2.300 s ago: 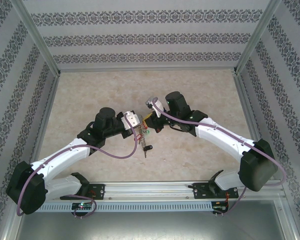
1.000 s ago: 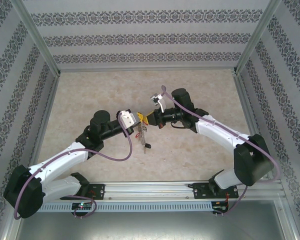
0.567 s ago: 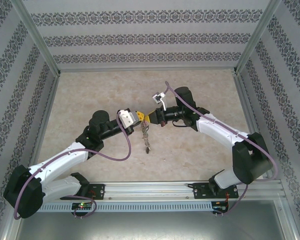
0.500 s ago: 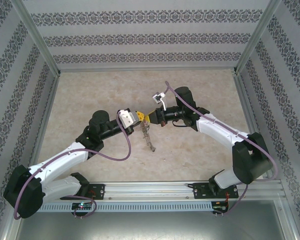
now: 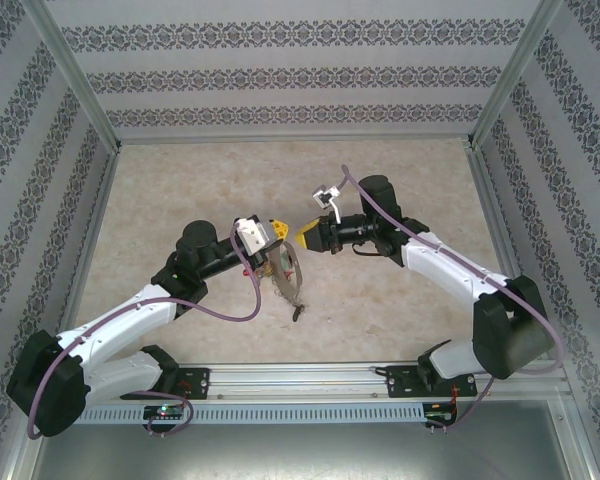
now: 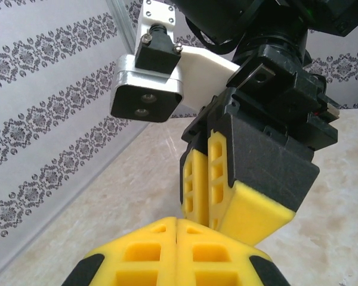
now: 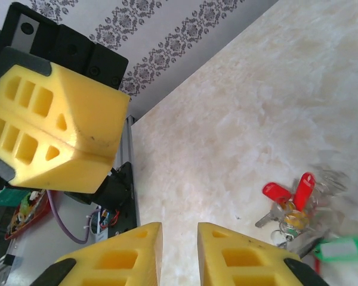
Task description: Put the keys on the keyring
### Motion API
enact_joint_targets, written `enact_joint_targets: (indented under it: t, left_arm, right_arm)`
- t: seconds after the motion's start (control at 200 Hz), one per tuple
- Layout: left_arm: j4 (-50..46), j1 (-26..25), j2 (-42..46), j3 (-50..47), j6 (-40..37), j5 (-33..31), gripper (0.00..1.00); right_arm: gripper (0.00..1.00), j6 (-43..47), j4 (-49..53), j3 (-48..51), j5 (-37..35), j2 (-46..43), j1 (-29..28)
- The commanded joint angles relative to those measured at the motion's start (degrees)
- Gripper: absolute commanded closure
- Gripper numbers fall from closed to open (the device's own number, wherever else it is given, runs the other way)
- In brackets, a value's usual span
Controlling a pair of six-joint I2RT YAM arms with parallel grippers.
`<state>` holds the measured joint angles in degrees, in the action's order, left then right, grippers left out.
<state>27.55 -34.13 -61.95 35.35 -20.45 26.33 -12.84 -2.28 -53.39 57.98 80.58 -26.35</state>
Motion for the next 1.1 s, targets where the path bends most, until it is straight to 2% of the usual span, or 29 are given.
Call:
enact_joint_targets:
  t: [0.0,0.135,0.24,0.345,0.495,0.59,0.709,0.884,0.964,1.094]
  left_arm:
    - [3.3,-0.8,1.0,-0.1,1.5,0.4,1.0]
    - [2.7,-0.7,1.1,-0.2,1.4,-0.2,1.0]
    - [-0.8,-0.4,1.7,0.3,1.6,-1.8,1.0]
    - [-5.0,0.2,2.3,0.6,3.1,-5.6,1.0]
    - [-12.3,1.8,2.1,1.6,8.5,-11.8,1.0]
    - [-16.7,3.1,1.2,2.2,14.8,-15.6,0.84]
    - [-23.1,5.1,-0.3,3.3,21.1,-16.3,0.81]
    - [-29.7,7.3,-2.7,3.3,29.8,-19.9,0.46]
    - [-34.0,9.1,-6.5,5.4,37.4,-20.8,0.4]
    - [-37.6,12.5,-14.7,9.4,43.2,-14.9,0.37]
  right_arm:
    - [0.77,3.6,1.0,0.6,-0.1,-2.6,1.0]
    - [0.77,6.5,3.1,1.2,-5.5,-4.2,1.3]
    - [0.75,5.9,3.9,2.2,-12.4,-4.4,1.7]
    - [0.65,2.3,6.5,2.5,-23.0,-3.3,2.4]
    - [0.64,1.1,10.4,1.5,-27.1,0.7,2.0]
    - [0.64,0.2,11.7,0.8,-28.1,4.3,1.4]
    - [0.64,0.6,15.5,-1.3,-31.2,9.1,-1.2]
    - [0.62,-5.1,21.3,-6.2,-42.4,15.0,-7.1]
    - [0.61,-6.7,21.0,-7.3,-45.4,16.8,-9.3]
    - [0.58,-7.9,22.7,-10.3,-50.3,20.1,-10.4]
